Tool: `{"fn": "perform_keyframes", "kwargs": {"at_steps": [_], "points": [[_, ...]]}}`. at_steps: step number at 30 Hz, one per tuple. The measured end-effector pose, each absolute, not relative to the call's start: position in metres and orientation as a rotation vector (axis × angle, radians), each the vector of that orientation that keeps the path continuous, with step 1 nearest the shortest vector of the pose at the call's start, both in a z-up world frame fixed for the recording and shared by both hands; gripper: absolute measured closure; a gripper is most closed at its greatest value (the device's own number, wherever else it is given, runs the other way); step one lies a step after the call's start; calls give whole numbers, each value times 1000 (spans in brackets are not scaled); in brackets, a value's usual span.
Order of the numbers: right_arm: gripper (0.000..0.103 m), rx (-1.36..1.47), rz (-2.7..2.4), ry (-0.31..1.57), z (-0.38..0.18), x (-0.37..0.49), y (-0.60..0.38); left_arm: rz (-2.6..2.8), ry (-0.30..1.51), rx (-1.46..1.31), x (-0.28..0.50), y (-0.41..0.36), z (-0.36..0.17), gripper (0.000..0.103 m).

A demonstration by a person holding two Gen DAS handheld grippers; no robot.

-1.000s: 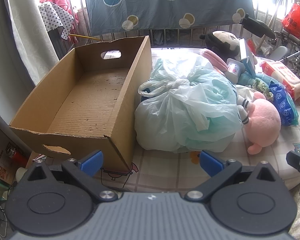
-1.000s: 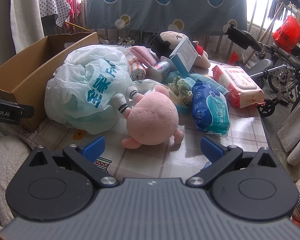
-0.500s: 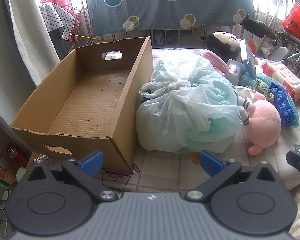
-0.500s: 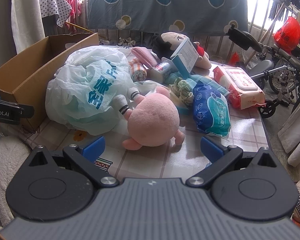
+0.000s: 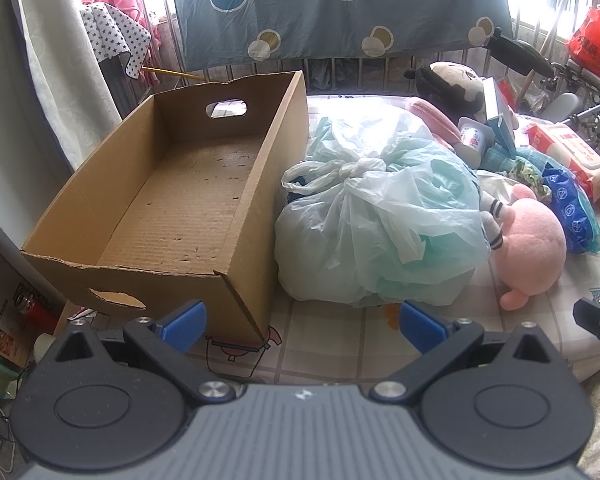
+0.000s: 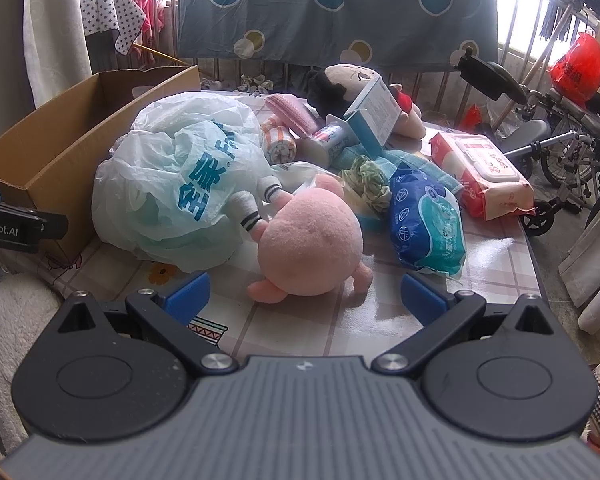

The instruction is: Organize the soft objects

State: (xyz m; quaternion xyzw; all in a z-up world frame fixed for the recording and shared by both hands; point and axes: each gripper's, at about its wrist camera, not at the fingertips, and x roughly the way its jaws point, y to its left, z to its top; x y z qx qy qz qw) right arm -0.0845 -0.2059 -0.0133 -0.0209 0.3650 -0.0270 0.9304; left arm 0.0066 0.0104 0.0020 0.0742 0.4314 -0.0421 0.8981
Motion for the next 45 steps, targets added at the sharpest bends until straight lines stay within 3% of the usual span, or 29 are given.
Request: {"fn": "perform_keyframes", "kwargs": {"at_steps": [9, 17, 20, 24, 38, 41, 45], "points": [[1, 13, -20, 688, -13, -85, -247, -232, 828, 196, -1, -24, 3, 0], [1, 317, 165, 593, -19, -74, -331, -513, 786, 144, -2, -76, -6, 5], [1, 450, 240, 630, -33, -54, -351, -568, 813, 168, 4, -101, -14, 13], [11, 533, 307, 716, -53, -21, -354, -603, 877, 199, 16, -126, -29, 26], [12, 646, 368, 957, -98, 54, -340, -608, 984, 247, 46, -159, -66, 25], [26, 651, 354, 974, -97, 55, -338, -623, 991, 232, 47, -157, -67, 25], [29, 688, 349, 991, -95, 50, -342, -630, 986, 231, 44, -157, -65, 24]]}}
